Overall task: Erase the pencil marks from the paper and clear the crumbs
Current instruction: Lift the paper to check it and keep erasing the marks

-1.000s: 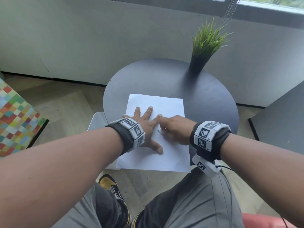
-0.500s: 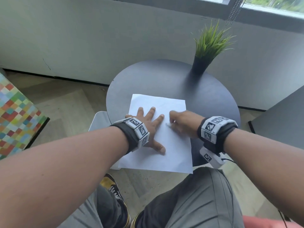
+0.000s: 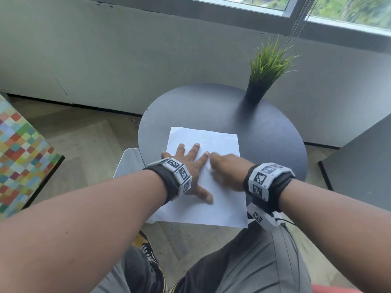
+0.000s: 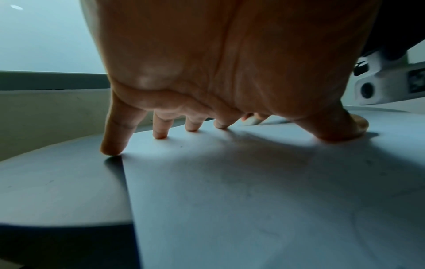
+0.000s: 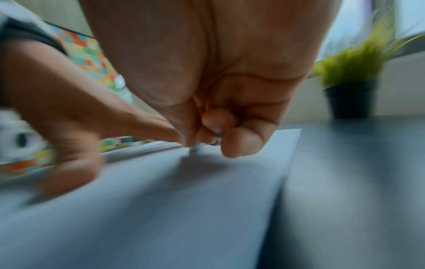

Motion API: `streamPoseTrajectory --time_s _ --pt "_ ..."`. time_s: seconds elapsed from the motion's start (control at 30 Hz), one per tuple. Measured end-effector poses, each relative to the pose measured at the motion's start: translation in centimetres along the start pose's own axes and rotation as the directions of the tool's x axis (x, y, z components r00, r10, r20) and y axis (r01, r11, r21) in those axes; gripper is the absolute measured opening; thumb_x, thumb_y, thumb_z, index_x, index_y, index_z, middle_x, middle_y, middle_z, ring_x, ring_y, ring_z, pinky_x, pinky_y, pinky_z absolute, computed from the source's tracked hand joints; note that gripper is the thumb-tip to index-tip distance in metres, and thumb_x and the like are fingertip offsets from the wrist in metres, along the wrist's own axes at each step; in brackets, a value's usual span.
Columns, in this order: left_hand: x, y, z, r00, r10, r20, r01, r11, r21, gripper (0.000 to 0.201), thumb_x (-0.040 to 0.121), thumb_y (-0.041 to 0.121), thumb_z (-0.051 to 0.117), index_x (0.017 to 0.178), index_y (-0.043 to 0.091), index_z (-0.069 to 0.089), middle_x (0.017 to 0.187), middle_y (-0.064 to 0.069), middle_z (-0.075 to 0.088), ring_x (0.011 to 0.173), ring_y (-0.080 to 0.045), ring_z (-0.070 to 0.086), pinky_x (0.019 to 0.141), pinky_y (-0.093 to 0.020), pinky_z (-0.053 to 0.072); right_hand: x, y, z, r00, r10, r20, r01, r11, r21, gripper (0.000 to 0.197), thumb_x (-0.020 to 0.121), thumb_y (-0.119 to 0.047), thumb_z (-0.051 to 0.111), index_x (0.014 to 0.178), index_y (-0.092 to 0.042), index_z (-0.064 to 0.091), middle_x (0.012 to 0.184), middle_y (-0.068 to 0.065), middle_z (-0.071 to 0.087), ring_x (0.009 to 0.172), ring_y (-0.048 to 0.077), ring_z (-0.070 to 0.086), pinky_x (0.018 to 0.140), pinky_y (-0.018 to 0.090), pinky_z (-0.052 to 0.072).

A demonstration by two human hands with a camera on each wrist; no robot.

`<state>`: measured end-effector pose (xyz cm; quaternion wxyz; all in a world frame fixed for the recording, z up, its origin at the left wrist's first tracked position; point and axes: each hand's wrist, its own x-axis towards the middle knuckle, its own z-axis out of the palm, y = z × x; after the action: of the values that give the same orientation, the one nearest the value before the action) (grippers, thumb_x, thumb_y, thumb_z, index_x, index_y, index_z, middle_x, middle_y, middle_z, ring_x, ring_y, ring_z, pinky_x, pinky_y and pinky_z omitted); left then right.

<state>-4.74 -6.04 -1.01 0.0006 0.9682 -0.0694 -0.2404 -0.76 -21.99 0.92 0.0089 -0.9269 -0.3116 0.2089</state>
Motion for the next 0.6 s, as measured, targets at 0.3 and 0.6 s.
streamPoseTrajectory --time_s 0.3,0.6 --pt "-0.6 0.1 0.1 1.0 -0.01 -0.022 0.011 1.0 0.011 0.137 0.042 0.102 0.049 0.154 0.04 -0.002 0.164 0.004 -0.007 0.147 -0.037 0.006 0.104 -0.067 0.026 1.2 3.1 -0.9 0.98 0.184 -0.079 -0.176 0.979 0.098 0.026 0.097 -0.042 0.044 0.105 -0.018 0.047 0.083 0.002 0.051 0.08 0.028 0.051 0.066 0.031 0.04" --pt "-1.5 -3.0 0.4 0.971 -0.01 -0.24 0.002 1.0 -0.03 0.088 0.073 0.086 0.046 0.143 0.033 0.038 0.15 0.003 0.03 0.133 -0.024 0.032 0.102 -0.046 0.036 -0.3 4.1 -0.7 0.997 0.072 -0.041 -0.071 0.997 0.024 0.017 0.098 -0.041 0.041 0.108 -0.029 0.047 0.105 -0.002 0.056 0.094 0.022 0.052 0.072 0.032 0.039"
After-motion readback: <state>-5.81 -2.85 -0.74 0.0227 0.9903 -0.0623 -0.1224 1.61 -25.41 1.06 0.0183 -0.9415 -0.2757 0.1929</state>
